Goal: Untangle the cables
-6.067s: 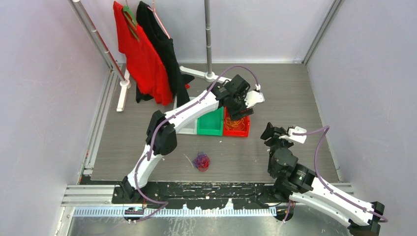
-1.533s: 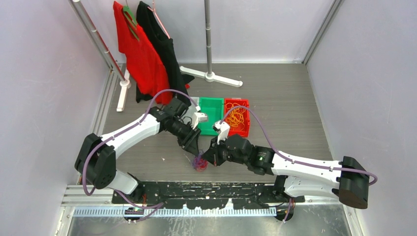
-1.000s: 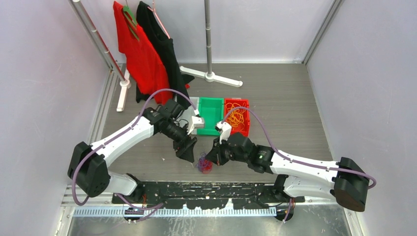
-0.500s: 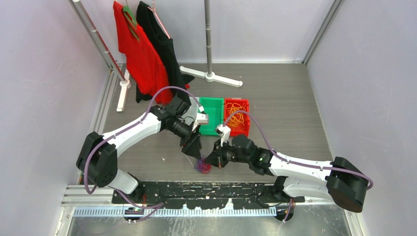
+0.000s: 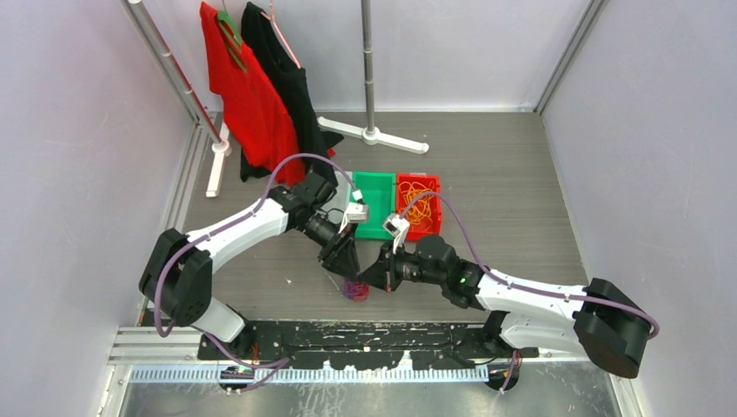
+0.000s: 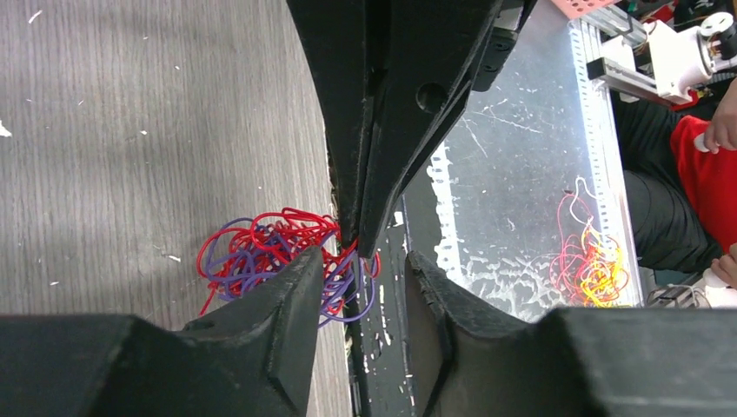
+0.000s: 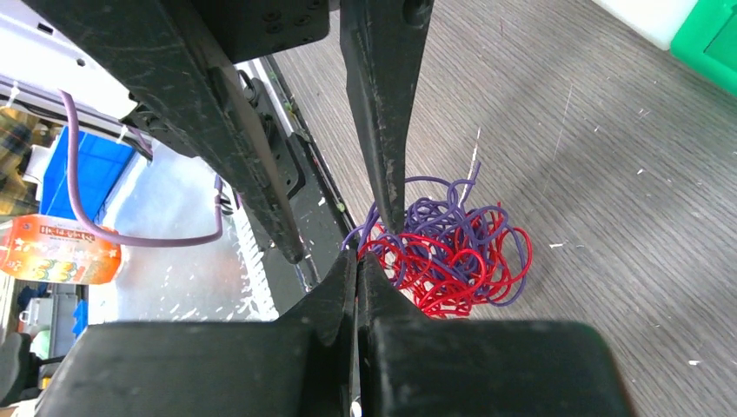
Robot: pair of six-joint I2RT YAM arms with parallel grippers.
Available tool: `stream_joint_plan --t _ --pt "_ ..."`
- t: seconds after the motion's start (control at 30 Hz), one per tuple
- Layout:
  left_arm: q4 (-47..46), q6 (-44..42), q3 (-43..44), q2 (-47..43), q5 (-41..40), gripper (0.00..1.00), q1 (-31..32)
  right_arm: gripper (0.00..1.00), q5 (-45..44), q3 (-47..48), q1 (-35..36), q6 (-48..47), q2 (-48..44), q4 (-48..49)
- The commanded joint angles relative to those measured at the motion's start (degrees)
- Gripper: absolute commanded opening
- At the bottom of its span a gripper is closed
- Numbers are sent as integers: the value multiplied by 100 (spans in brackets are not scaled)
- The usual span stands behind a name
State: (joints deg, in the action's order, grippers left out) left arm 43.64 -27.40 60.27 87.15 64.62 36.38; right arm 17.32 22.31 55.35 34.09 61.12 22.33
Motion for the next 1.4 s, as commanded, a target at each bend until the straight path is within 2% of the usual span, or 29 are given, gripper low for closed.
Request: stream_joint_plan --t 0.0,0.1,0.37,0.4,0.43,0.47,0.6,0.77,1.0,1.2,1.37 --pt "-460 253 -73 19 -227 37 142 1 162 128 -41 16 -33 445" --pt "-566 341 -128 18 -595 32 201 1 129 159 -42 15 -65 363" --pt "-298 230 -63 -207 -1225 5 202 2 -258 51 -64 -84 -412 -95" --pt "-239 213 -33 -244 -1339 2 202 4 -415 55 -64 -126 -457 -221" --pt "-217 251 -13 -274 -1473 0 203 12 -622 66 -67 -176 -507 -380" --pt "-222 361 5 -303 -1611 0 202 25 -867 92 -61 -226 -548 -560" --pt "-337 931 46 -411 -1985 0 197 51 -1750 153 -49 -291 -586 -795" --pt "-461 1584 -21 -613 -2257 0 183 58 -2293 146 244 -401 -515 -597" --pt "-383 1790 -100 -794 -2509 0 98 69 -2323 -29 798 -612 -468 -501" --pt "-133 1832 -9 -943 -2596 0 97 67 -3097 169 1079 -750 167 -350" --pt "81 1861 1 -1102 -2505 0 96 67 -4141 355 1180 -811 698 331"
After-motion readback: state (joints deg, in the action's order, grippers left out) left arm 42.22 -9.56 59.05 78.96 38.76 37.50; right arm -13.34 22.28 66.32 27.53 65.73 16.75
